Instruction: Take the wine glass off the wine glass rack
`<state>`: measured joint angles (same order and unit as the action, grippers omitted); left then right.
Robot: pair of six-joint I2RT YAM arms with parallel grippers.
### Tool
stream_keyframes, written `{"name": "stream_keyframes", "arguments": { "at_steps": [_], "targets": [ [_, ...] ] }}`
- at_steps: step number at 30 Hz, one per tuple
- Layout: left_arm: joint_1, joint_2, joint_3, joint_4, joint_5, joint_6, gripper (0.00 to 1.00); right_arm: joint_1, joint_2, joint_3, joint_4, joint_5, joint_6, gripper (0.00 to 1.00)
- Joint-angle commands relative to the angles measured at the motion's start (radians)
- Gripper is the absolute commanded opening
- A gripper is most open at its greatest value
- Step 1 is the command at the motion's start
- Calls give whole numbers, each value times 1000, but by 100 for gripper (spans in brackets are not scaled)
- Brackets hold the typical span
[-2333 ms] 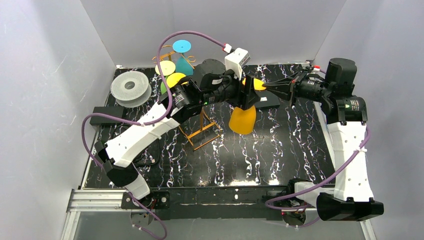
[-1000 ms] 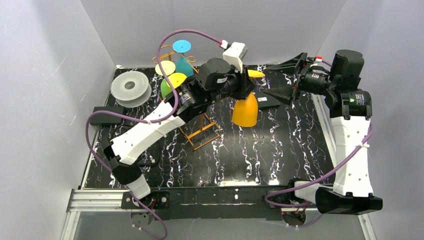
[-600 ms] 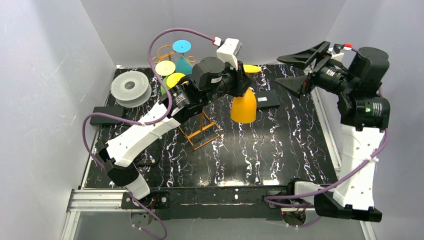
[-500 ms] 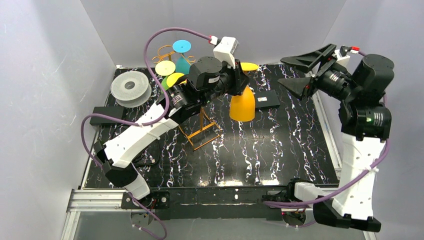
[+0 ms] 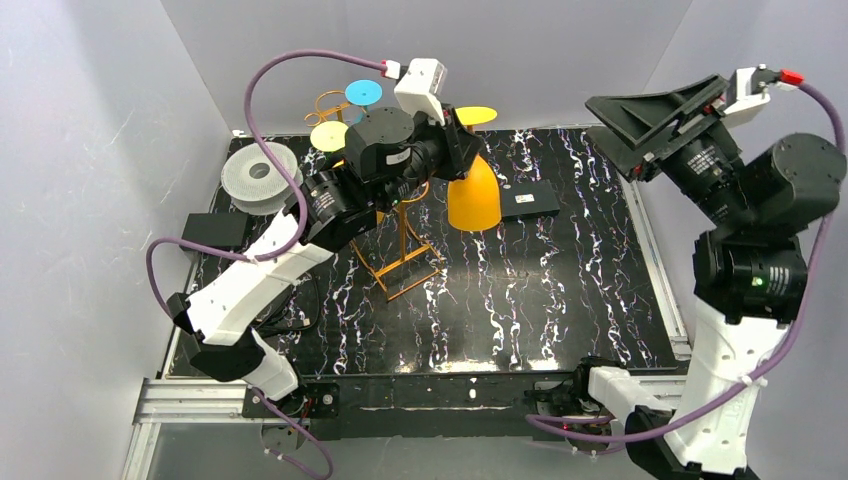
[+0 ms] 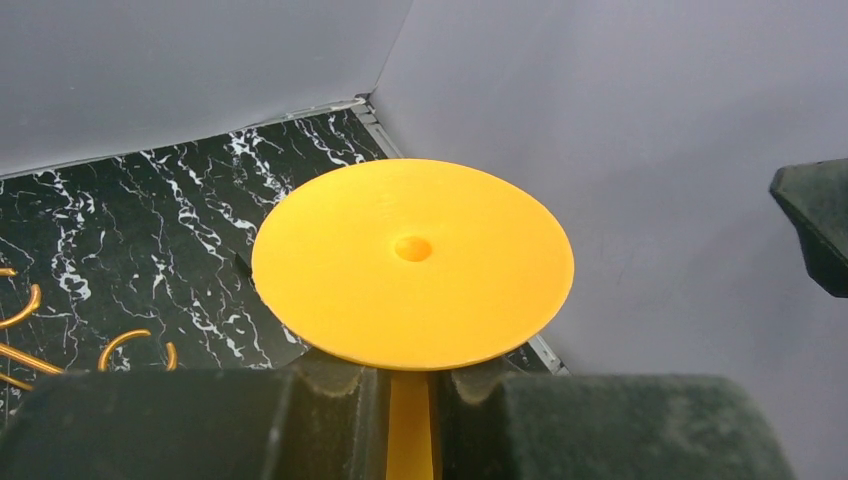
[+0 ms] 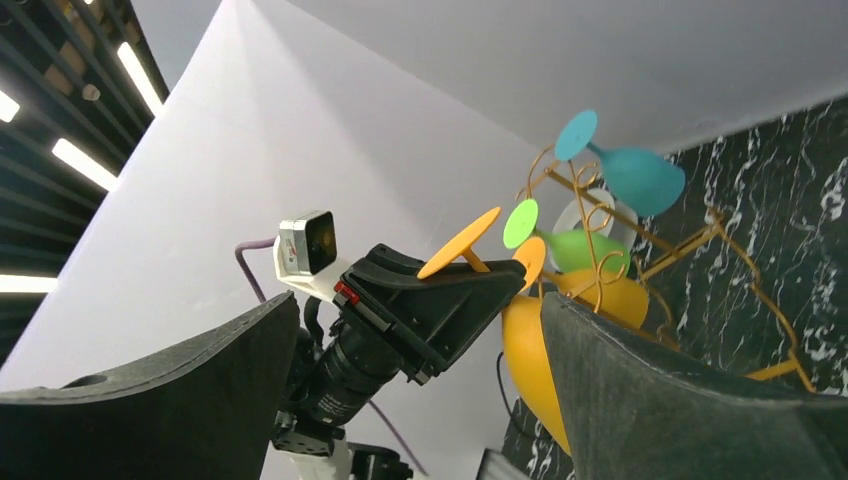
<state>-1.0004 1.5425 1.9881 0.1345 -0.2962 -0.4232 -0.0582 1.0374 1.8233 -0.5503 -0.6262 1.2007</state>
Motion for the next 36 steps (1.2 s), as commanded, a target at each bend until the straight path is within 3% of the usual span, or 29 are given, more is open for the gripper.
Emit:
{"name": "stream_keyframes", "arguments": {
  "at_steps": [1,7,11,15,36],
  "targets": [
    [6,-32,82,34,-30,-1,0,-4,-51,-19,123,138,-34,98],
    [14,18,166,14,-21,-27,0,-5,-127,-249,382,113,145,98],
    [44,56,221,14,-32,-136,0,-5,-110,-190,254,96,75,93],
    [65,79,264,18,-61,-226,0,-5,-110,-200,230,35,53,90],
    [84,92,291,95,-192,-565,0,-2,-140,-391,408,-179,167,85]
  ]
}}
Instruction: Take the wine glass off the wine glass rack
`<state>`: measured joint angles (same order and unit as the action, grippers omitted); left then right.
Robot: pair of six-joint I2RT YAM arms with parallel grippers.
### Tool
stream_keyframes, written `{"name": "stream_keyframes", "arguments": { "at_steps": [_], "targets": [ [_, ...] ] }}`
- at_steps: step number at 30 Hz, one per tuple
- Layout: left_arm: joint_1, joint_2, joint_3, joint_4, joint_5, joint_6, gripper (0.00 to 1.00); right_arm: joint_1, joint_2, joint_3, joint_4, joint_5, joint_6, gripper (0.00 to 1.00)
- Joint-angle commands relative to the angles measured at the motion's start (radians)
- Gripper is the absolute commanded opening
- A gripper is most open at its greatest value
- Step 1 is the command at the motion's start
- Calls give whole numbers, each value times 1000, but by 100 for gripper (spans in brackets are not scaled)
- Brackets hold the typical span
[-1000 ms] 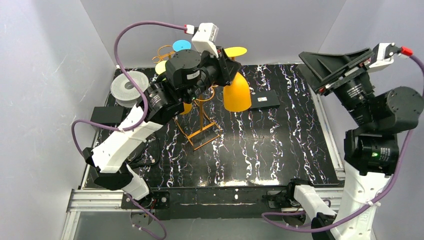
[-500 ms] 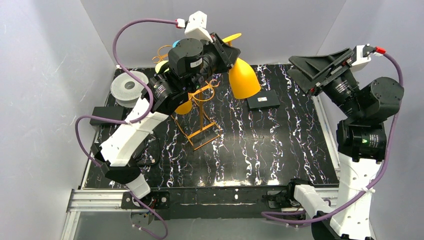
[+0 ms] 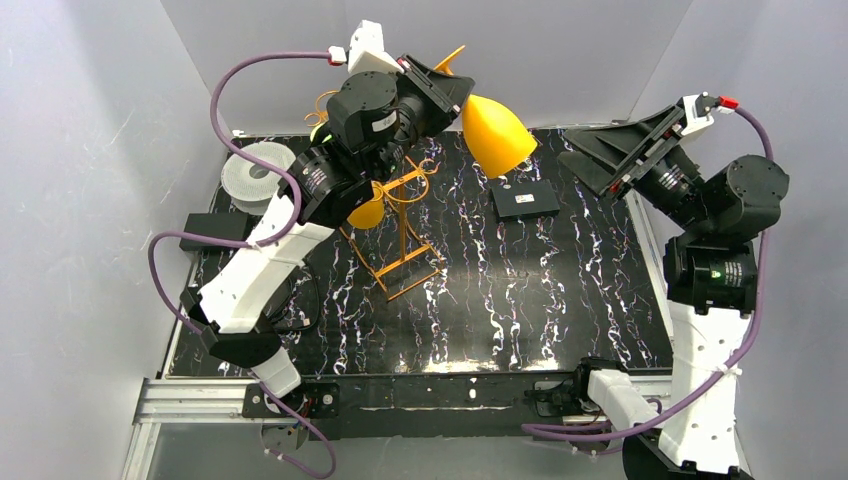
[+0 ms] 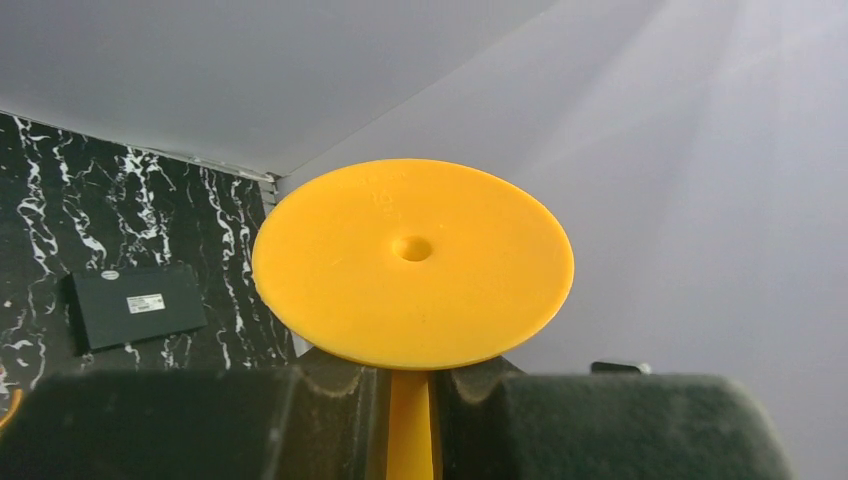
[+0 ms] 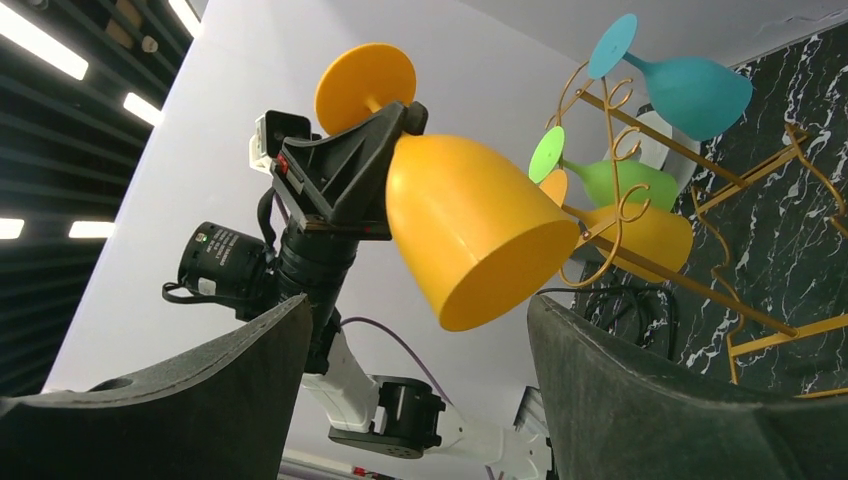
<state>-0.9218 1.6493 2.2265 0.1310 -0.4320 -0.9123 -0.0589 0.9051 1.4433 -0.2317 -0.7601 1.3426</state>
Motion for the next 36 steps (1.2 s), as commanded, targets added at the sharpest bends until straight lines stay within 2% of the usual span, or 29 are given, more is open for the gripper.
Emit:
{"name": "stream_keyframes", "arguments": {
  "at_steps": [1,14,20,29,30,31,36],
  "targets": [
    [5,-13,61,96,-52,-83,0,-1,-10,-18,94,-45,25,85],
    [6,48,130,105,-59,-147,0,57,21,-39,197,-45,25,85],
    [5,64,136,116,-64,-155,0,125,60,-16,207,-45,25,85],
    [9,84,142,140,-80,-163,0,160,95,5,223,-45,25,85],
    [10,85,142,143,-80,-163,0,160,95,5,247,227,25,85],
    [11,87,141,144,-82,-164,0,161,95,6,251,119,25,85],
    [14,98,138,162,-91,-178,0,162,99,8,263,124,25,85]
  ]
}}
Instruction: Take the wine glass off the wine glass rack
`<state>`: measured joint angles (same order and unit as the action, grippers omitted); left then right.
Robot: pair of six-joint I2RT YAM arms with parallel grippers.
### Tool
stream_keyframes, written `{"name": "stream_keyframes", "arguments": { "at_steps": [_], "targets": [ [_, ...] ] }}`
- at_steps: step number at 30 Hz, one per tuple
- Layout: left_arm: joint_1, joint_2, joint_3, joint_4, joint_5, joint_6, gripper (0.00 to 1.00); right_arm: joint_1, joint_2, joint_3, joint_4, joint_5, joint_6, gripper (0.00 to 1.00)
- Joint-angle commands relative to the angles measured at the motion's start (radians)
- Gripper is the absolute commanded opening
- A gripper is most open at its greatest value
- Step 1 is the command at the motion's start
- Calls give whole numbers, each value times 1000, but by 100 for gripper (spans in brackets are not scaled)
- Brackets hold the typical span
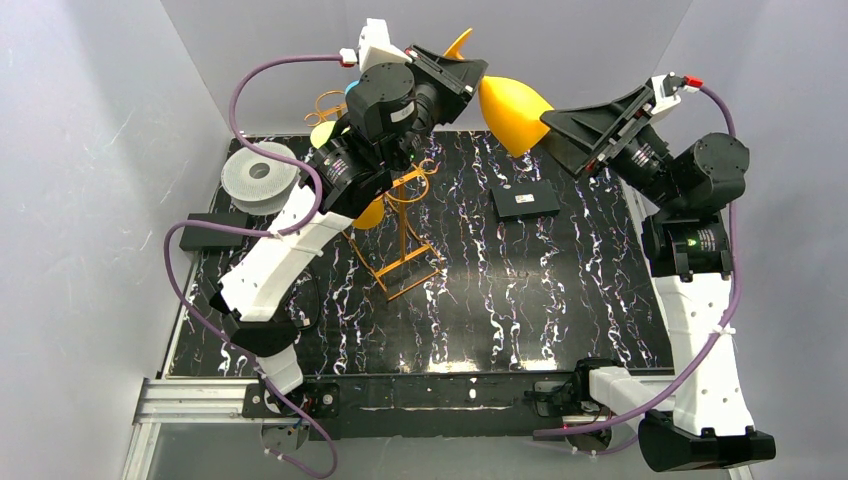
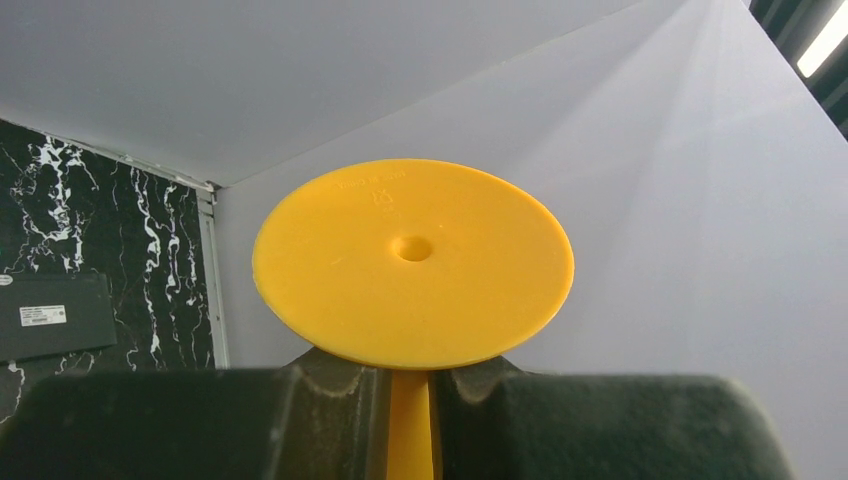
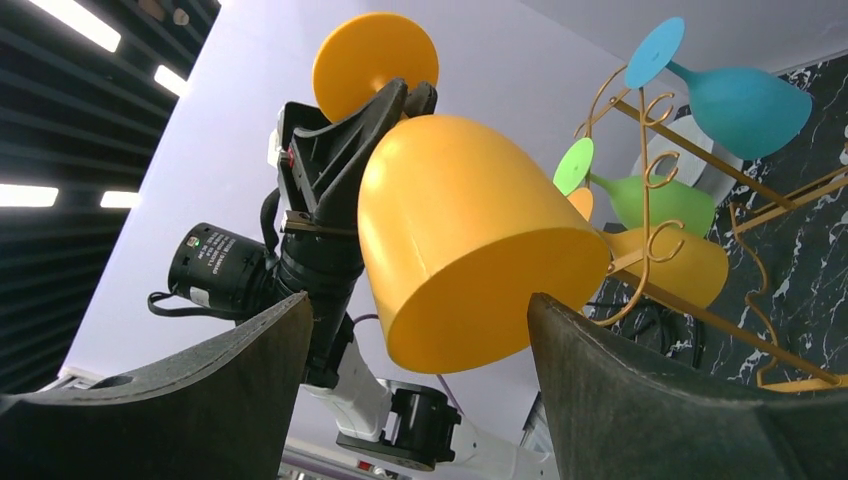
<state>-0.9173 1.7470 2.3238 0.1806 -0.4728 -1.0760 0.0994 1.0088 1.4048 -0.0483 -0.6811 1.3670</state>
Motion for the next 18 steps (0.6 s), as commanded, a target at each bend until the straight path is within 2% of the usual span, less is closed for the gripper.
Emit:
{"name": "stream_keyframes", "arguments": {
  "at_steps": [1,18],
  "targets": [
    [10,3,42,114,-51,-18,0,3,-3,47,84,49,1,85],
    [12,35,54,139,-55,-43,0,4,-1,50,114,49,1,85]
  ]
}}
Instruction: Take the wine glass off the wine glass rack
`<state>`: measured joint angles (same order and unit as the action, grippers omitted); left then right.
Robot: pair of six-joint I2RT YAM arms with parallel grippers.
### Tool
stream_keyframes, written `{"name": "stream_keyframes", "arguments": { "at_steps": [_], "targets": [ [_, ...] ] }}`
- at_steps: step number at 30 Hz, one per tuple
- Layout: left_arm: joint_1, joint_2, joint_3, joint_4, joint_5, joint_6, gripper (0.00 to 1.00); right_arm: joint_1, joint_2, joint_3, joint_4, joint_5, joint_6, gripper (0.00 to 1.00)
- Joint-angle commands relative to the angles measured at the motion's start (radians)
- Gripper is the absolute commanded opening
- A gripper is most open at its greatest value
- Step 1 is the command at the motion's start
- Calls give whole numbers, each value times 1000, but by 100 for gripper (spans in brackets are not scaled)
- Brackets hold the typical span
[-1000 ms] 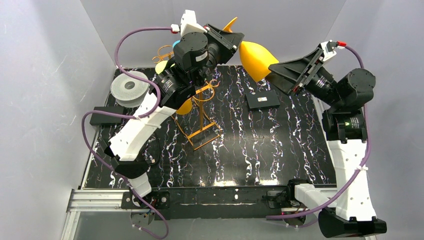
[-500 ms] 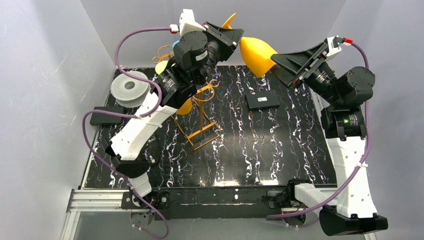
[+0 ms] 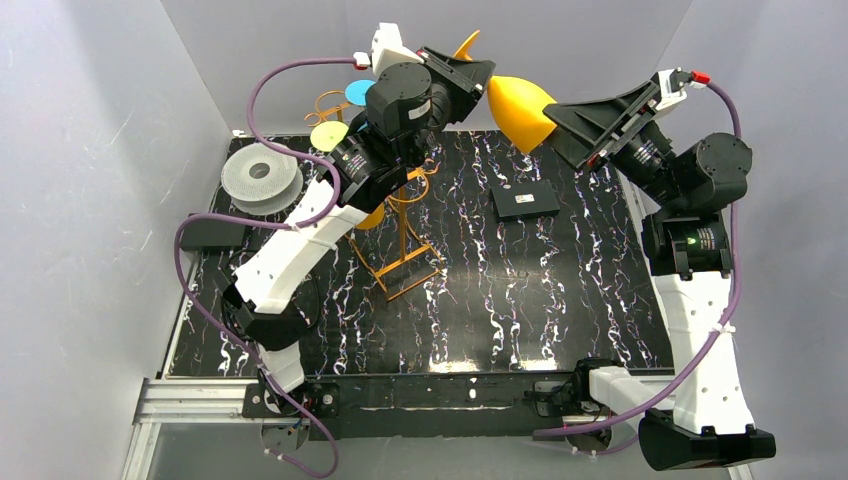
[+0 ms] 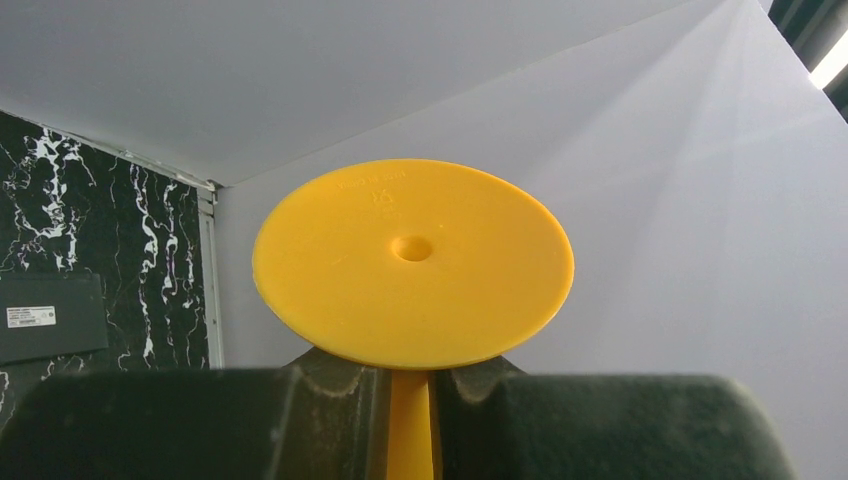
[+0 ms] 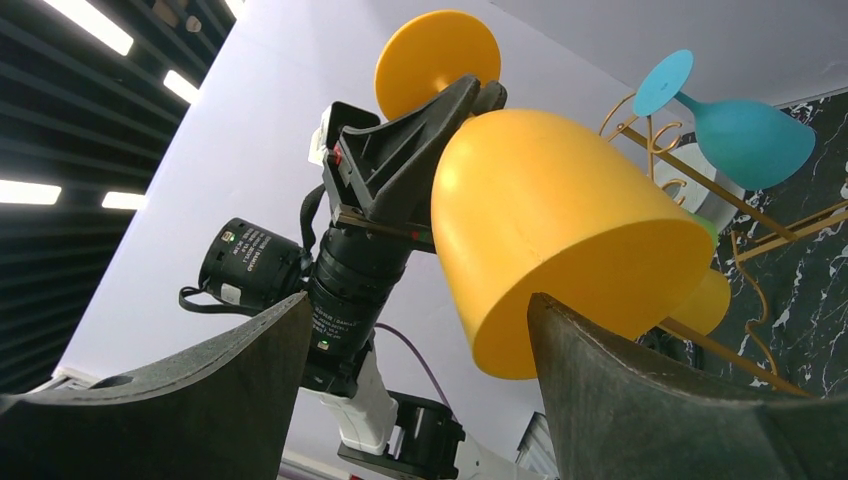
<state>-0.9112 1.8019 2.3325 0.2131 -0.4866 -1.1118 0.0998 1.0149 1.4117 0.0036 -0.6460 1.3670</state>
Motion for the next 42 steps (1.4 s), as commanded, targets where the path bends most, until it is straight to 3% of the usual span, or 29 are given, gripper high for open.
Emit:
{"name": "stream_keyframes", "arguments": {
  "at_steps": [1,6,7,8,9,10,12,13,15,17,22,26,34,40,42],
  "targets": [
    [5,-20,44,106,-41,-7,0,3,-7,43,63,14,1,85],
    [6,-20,37,114,-44,-7,0,3,-7,42,56,16,1,85],
    [5,-20,35,115,-44,-7,0,3,-6,42,55,17,-94,27],
    [6,-22,32,118,-44,-7,0,3,-5,41,55,18,77,5],
    [6,-24,29,120,-44,-8,0,3,-5,41,51,20,99,3],
    [6,-23,28,123,-45,-8,0,3,-5,41,47,20,101,9],
    [6,-24,29,122,-45,-7,0,3,-4,48,25,23,96,43],
    [6,-24,30,122,-46,-7,0,4,-4,50,17,23,91,56],
    [6,-25,30,118,-46,-5,0,4,-7,50,15,22,88,61],
    [5,-24,30,118,-43,-5,0,3,-9,46,20,23,90,55],
    [6,-25,28,116,-40,-8,0,4,-7,42,24,22,95,52],
    [6,-25,28,117,-37,-11,0,6,-6,40,29,30,100,40],
    [6,-32,10,122,-26,-24,0,16,3,46,27,34,94,3],
    [5,-57,-13,112,-23,-5,0,16,-7,47,1,42,75,1],
    [6,-72,-37,119,-23,-1,12,15,-11,51,-2,48,64,1]
  ]
}}
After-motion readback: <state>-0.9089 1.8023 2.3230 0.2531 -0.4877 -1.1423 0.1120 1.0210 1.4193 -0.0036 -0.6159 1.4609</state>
